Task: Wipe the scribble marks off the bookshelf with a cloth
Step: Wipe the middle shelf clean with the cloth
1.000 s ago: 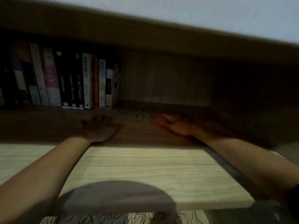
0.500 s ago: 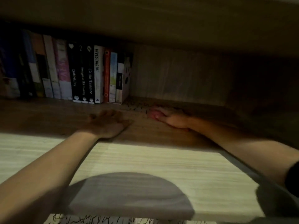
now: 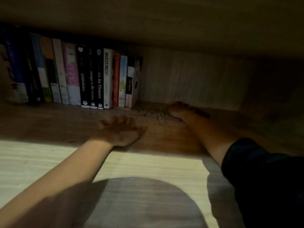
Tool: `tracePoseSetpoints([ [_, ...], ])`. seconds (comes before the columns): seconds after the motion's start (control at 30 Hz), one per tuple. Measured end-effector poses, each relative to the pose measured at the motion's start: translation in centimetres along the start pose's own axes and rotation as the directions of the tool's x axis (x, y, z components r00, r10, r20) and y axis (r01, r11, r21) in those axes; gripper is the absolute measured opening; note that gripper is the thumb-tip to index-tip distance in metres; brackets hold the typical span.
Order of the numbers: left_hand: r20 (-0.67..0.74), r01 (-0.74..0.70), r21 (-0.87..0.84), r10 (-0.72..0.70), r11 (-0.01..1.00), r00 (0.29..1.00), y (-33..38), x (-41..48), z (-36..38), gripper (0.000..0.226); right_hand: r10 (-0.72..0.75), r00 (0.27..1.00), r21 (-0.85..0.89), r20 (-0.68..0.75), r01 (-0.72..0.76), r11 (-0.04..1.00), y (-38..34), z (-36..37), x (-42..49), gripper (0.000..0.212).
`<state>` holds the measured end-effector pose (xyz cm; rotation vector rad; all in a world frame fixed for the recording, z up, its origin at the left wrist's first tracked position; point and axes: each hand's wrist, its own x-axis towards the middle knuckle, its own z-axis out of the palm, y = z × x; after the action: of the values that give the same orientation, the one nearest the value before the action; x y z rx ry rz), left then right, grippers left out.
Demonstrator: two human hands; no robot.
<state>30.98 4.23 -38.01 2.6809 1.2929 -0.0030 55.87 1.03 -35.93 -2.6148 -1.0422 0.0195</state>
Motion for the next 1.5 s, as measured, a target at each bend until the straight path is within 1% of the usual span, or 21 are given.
tracePoseSetpoints([
  [0.07, 0.021, -0.047, 0.001, 0.047, 0.999, 0.999, 0.0, -0.1, -0.5, 0.074, -0.172, 0.979, -0.033, 0.105, 0.177, 0.984, -3.2, 1.7, 0.7, 0.064],
  [0.13, 0.008, -0.062, -0.005, 0.062, 0.998, 0.998, 0.2, -0.4, -0.7, 0.074, -0.337, 0.922, 0.027, 0.191, 0.339, 0.941, -5.0, 2.8, 0.9, 0.061],
  [0.2, 0.019, -0.060, -0.005, 0.060, 0.998, 0.998, 0.1, -0.6, -0.9, 0.075, -0.460, 0.856, 0.176, 0.237, 0.428, 0.887, -4.2, 2.7, 1.1, 0.056],
  [0.23, 0.013, -0.057, 0.010, 0.057, 0.998, 0.998, 0.1, -0.4, -0.7, 0.075, -0.487, 0.839, 0.284, 0.242, 0.419, 0.863, -3.7, 2.5, 1.2, 0.052],
  [0.3, 0.011, -0.071, 0.024, 0.070, 0.997, 0.997, 0.2, -0.6, -0.8, 0.075, -0.445, 0.868, 0.283, 0.220, 0.380, 0.881, -3.3, 2.5, 2.8, 0.049],
  [0.4, 0.017, -0.068, 0.022, 0.068, 0.997, 0.998, 0.2, -0.5, -0.6, 0.075, -0.353, 0.926, 0.047, 0.135, 0.350, 0.936, -5.1, 2.9, 3.7, 0.053],
  [0.63, 0.044, -0.057, 0.003, 0.056, 0.998, 0.997, 0.2, -0.4, -0.8, 0.074, -0.423, 0.887, 0.041, 0.184, 0.423, 0.905, -9.0, 3.6, 1.2, 0.060],
  [0.73, 0.019, -0.072, -0.020, 0.072, 0.997, 0.997, 0.1, -0.6, -1.4, 0.065, -0.520, 0.829, 0.143, 0.206, 0.501, 0.854, -7.9, 2.7, -0.5, 0.043],
  [0.83, -0.028, -0.060, -0.234, 0.055, 0.970, 0.998, -0.8, -0.3, -1.8, 0.039, -0.627, 0.748, 0.334, 0.218, 0.547, 0.768, -6.4, 1.8, -4.4, 0.036],
  [0.87, -0.044, -0.046, -0.249, 0.036, 0.967, 0.998, -1.0, -0.3, -1.8, 0.035, -0.656, 0.715, 0.400, 0.242, 0.543, 0.739, -5.8, 1.4, -6.3, 0.038],
  [0.97, -0.072, 0.014, -0.247, -0.033, 0.969, 0.997, -2.0, -0.4, -1.4, 0.036, -0.751, 0.609, 0.458, 0.256, 0.608, 0.649, -2.6, 0.0, -12.1, 0.042],
  [1.07, -0.142, 0.061, -0.144, -0.082, 0.988, 0.986, -2.6, -1.3, -1.6, 0.046, -0.796, 0.560, 0.439, 0.231, 0.670, 0.599, 2.1, -1.8, -14.9, 0.046],
  [1.1, -0.159, 0.060, -0.142, -0.083, 0.988, 0.984, -2.7, -1.9, -1.8, 0.049, -0.771, 0.593, 0.454, 0.234, 0.635, 0.626, 3.7, -2.3, -14.2, 0.048],
  [1.13, -0.165, 0.047, -0.146, -0.071, 0.988, 0.984, -2.7, -2.6, -1.7, 0.051, -0.711, 0.668, 0.455, 0.221, 0.574, 0.681, 5.3, -2.7, -13.1, 0.044],
  [1.17, -0.163, 0.028, -0.144, -0.051, 0.989, 0.985, -2.6, -3.4, -1.7, 0.052, -0.603, 0.777, 0.392, 0.182, 0.504, 0.769, 6.7, -3.1, -11.8, 0.042],
  [1.2, -0.157, 0.024, -0.131, -0.045, 0.991, 0.987, -2.5, -4.1, -1.6, 0.053, -0.450, 0.882, 0.273, 0.141, 0.403, 0.874, 7.9, -3.3, -10.6, 0.045],
  [1.23, -0.150, 0.035, -0.116, -0.052, 0.993, 0.987, -2.4, -4.5, -1.4, 0.053, -0.291, 0.949, 0.126, 0.119, 0.276, 0.953, 8.6, -3.2, -9.8, 0.052],
  [1.27, -0.143, 0.054, -0.111, -0.070, 0.992, 0.987, -2.5, -5.0, -1.3, 0.054, -0.184, 0.977, -0.016, 0.111, 0.187, 0.982, 8.5, -3.0, -10.0, 0.059],
  [1.33, -0.149, 0.061, -0.115, -0.078, 0.991, 0.986, -2.5, -5.4, -1.0, 0.055, -0.177, 0.974, -0.125, 0.143, 0.195, 0.973, 6.4, -2.9, -13.2, 0.060],
  [1.43, -0.199, -0.026, -0.131, -0.001, 0.991, 0.980, -2.1, -5.5, -0.8, 0.053, -0.315, 0.913, -0.010, 0.260, 0.328, 0.944, 4.7, -3.7, -20.2, 0.056],
  [1.5, -0.212, -0.073, -0.159, 0.038, 0.985, 0.976, -1.8, -5.5, -0.8, 0.050, -0.466, 0.830, 0.039, 0.305, 0.478, 0.877, 6.2, -4.6, -24.4, 0.047],
])
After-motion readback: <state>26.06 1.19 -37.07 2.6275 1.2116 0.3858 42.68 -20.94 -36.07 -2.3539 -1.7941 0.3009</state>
